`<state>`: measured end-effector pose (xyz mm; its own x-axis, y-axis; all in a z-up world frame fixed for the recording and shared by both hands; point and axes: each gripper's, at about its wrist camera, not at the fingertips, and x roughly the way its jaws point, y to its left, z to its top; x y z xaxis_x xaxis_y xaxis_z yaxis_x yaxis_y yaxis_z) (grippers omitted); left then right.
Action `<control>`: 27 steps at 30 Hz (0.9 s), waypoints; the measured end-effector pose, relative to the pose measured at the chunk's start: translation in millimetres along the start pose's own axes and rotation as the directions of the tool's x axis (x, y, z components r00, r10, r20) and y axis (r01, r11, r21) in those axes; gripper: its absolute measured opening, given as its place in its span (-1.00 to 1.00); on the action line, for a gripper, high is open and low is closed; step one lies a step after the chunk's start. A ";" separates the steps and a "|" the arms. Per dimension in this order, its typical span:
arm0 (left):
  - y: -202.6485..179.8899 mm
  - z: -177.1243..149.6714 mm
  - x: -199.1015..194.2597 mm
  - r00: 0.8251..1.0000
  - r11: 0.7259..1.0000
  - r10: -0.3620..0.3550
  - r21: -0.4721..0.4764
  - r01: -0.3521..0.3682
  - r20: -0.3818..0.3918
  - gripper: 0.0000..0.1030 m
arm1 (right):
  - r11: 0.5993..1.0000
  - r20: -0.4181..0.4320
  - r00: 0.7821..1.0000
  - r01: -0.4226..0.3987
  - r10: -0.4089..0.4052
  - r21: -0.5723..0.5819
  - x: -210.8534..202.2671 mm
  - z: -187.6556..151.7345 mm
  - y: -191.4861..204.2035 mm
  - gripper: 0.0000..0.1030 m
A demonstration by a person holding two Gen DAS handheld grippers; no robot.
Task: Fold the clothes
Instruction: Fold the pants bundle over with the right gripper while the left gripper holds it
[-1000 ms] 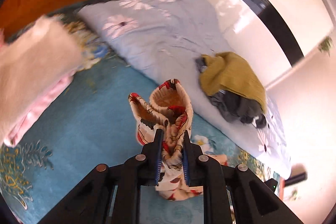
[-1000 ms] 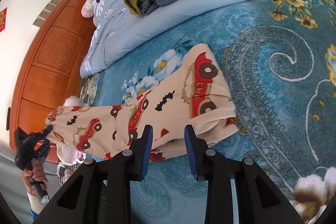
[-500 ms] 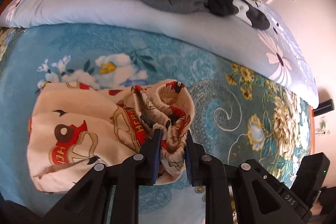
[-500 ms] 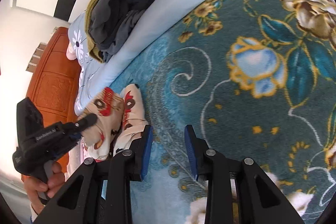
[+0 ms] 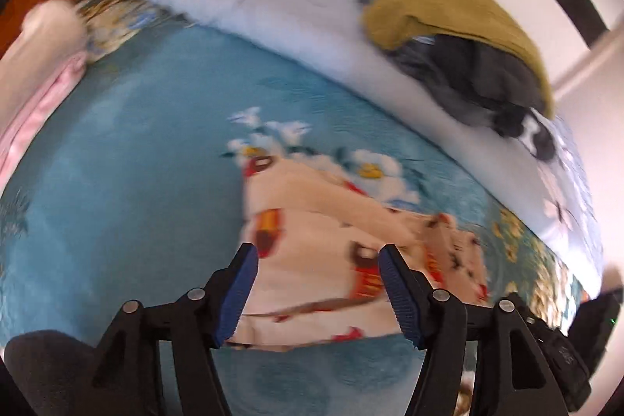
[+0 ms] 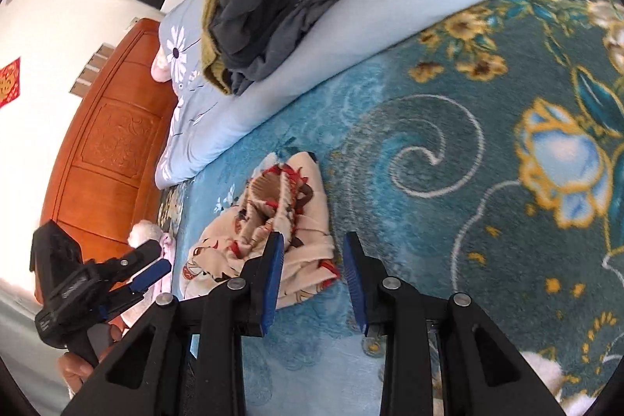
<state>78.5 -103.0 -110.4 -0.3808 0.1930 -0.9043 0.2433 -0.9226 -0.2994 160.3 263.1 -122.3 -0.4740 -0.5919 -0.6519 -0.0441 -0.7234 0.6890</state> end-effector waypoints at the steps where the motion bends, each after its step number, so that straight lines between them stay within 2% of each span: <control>1: 16.3 2.0 5.9 1.000 0.998 0.015 -0.068 -0.017 -0.020 0.33 | 1.000 -0.006 1.000 -0.012 0.012 -0.021 5.4 4.5 9.2 -0.38; 2: 27.5 0.0 11.7 0.999 0.993 0.013 -0.114 -0.017 -0.034 0.33 | 0.999 -0.013 1.000 -0.027 0.026 -0.040 11.1 9.2 18.9 -0.38; 4: 38.5 -10.0 22.7 0.997 0.988 0.043 -0.144 -0.052 -0.065 0.33 | 0.995 -0.051 0.998 -0.042 0.037 -0.090 26.0 17.7 39.7 -0.36; 8: 41.9 -32.1 36.9 0.991 0.991 0.074 -0.104 -0.086 -0.113 0.33 | 0.984 -0.106 0.994 0.001 -0.020 -0.180 43.9 19.1 57.1 -0.36; 14: 55.0 -38.3 39.8 0.989 0.983 0.014 -0.178 -0.041 -0.147 0.35 | 0.956 -0.153 0.979 0.084 -0.131 -0.283 60.3 13.5 63.8 -0.35; 20: 56.7 -40.3 38.1 0.991 0.980 -0.016 -0.198 -0.011 -0.133 0.35 | 0.909 -0.187 0.951 0.158 -0.245 -0.386 76.8 7.9 70.5 -0.35; 24: 59.5 -43.0 37.6 0.991 0.975 -0.035 -0.223 0.004 -0.132 0.35 | 0.874 -0.176 0.953 0.139 -0.246 -0.466 78.3 1.5 92.2 -0.35; 27: 61.3 -44.7 38.6 0.990 0.972 -0.045 -0.234 0.013 -0.135 0.35 | 0.853 -0.163 0.941 0.185 -0.297 -0.488 89.9 7.2 94.9 -0.35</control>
<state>118.6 -137.1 -177.3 -0.2671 0.2781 -0.9226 0.4406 -0.8163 -0.3736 107.2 143.9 -113.2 -0.2897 -0.3995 -0.8698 0.3032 -0.9002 0.3126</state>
